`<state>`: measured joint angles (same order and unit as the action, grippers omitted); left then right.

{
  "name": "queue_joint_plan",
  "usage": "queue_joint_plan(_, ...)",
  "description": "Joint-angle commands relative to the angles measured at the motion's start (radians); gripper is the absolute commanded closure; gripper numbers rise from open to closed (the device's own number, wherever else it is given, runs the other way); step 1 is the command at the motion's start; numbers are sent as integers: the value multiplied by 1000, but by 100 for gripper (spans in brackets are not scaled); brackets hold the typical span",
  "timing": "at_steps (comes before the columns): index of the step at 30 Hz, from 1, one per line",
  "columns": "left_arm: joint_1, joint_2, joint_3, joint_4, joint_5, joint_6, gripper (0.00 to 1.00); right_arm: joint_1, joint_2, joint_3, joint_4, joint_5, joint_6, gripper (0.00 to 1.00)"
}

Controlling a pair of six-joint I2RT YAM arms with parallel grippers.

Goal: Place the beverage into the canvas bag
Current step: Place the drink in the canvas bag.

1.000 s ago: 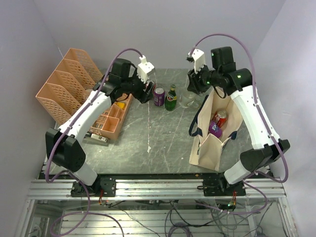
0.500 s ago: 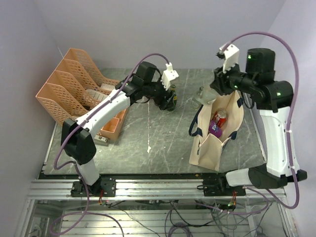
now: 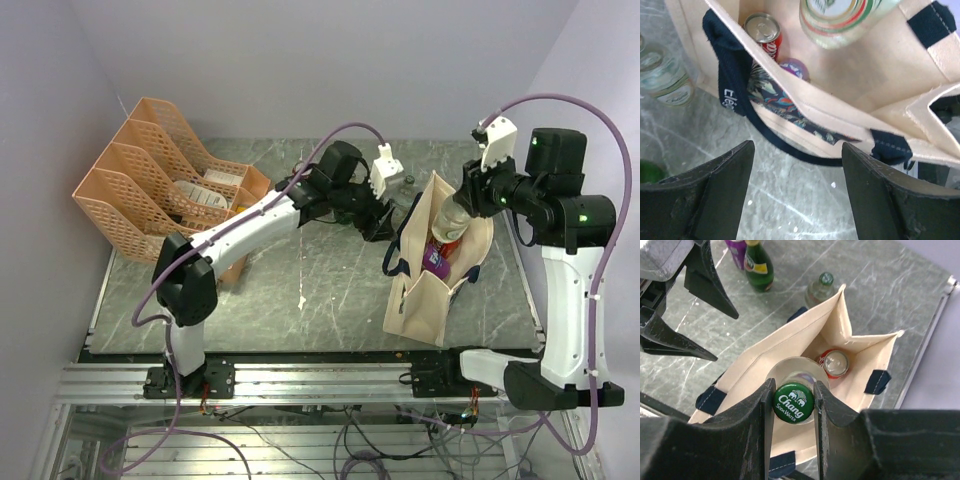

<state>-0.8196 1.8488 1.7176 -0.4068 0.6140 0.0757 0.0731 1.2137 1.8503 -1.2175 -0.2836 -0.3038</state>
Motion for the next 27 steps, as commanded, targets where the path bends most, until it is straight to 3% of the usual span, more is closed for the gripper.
queue_joint_plan(1, -16, 43, 41, 149, -15, -155, 21, -42, -36, -58, 124, -75, -6, 100)
queue_joint_plan(8, -25, 147, 114, 236, -1, -303, 26, -151, -44, -170, 186, -169, 30, 100)
queue_joint_plan(16, -44, 207, 142, 282, 12, -325, 40, -199, -6, -156, 193, -171, -9, 100)
queue_joint_plan(20, -81, 212, 195, 188, 10, -160, 53, -200, 23, -132, 191, -179, -21, 100)
queue_joint_plan(27, -81, 176, 177, 125, -6, -74, 85, -199, 51, -131, 207, -202, -27, 100)
